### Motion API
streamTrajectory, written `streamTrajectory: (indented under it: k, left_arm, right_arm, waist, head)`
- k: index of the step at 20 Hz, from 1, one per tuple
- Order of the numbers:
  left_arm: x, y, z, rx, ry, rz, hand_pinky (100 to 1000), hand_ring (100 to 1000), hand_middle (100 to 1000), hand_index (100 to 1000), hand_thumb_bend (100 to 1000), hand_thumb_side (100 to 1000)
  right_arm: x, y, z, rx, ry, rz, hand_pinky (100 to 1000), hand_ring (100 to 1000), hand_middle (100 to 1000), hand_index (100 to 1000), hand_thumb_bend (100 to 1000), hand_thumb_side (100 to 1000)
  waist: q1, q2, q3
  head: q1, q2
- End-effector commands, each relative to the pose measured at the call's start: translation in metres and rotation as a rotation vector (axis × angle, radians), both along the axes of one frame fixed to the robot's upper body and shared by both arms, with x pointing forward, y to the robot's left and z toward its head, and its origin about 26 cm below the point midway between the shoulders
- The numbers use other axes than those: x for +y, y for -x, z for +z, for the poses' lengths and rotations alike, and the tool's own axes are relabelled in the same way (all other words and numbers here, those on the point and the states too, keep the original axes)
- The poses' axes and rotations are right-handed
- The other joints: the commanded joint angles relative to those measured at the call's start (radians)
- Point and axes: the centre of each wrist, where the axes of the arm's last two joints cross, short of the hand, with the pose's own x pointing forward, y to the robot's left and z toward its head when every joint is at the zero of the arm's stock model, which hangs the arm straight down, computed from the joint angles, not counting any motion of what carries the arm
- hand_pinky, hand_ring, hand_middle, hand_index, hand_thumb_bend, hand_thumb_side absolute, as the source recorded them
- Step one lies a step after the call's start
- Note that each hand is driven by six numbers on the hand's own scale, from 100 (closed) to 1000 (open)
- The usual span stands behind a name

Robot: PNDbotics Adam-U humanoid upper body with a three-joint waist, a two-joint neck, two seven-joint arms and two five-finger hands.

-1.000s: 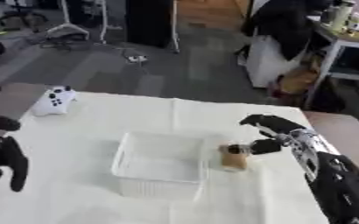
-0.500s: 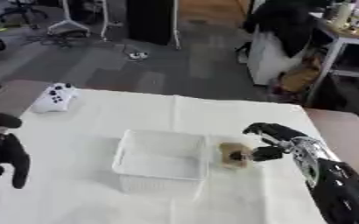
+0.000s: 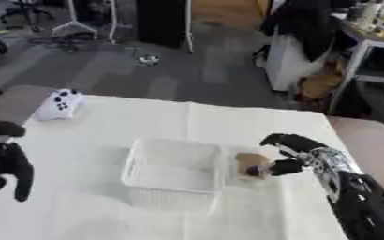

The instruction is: Pick up objects on the table and place them in the box.

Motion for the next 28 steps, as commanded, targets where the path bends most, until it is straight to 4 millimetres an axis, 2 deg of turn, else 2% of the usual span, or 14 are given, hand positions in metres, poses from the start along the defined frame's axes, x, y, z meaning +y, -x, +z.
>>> streamTrajectory:
  k: [1, 17, 21, 24, 28]
  left_arm:
    - [0.0, 0.001, 0.011, -0.037, -0.008, -0.008, 313, 553, 765, 733, 592, 834]
    - [-0.001, 0.001, 0.011, -0.038, -0.008, -0.008, 312, 552, 765, 733, 593, 835]
    - [-0.001, 0.001, 0.011, -0.038, -0.009, -0.008, 312, 552, 765, 733, 592, 836]
    - [-0.002, 0.001, 0.012, -0.042, -0.01, -0.011, 311, 552, 764, 733, 593, 836]
    - [-0.004, 0.0, 0.014, -0.049, -0.01, -0.019, 310, 552, 765, 733, 593, 840]
  right_arm:
    - [-0.001, -0.002, 0.024, -0.039, 0.041, 0.031, 1000, 917, 938, 946, 859, 982]
    - [0.003, -0.003, 0.019, 0.006, 0.062, 0.047, 1000, 921, 938, 947, 809, 936]
    - [0.005, -0.004, 0.018, 0.001, 0.062, 0.043, 1000, 921, 943, 959, 813, 954]
    - [0.011, -0.006, 0.025, -0.045, 0.058, 0.028, 1000, 911, 938, 974, 839, 988]
    - [0.019, -0.011, 0.031, -0.104, 0.054, -0.001, 1000, 905, 925, 973, 843, 1000]
  waist:
    - [0.004, -0.012, 0.001]
    - [0.004, -0.011, 0.002]
    - [0.005, -0.01, 0.001]
    - [0.005, -0.005, 0.003]
    - [0.004, 0.007, 0.004]
  head:
    - [0.003, -0.004]
    - [0.01, 0.0]
    - [0.011, -0.001]
    - [0.01, -0.004]
    - [0.01, -0.024]
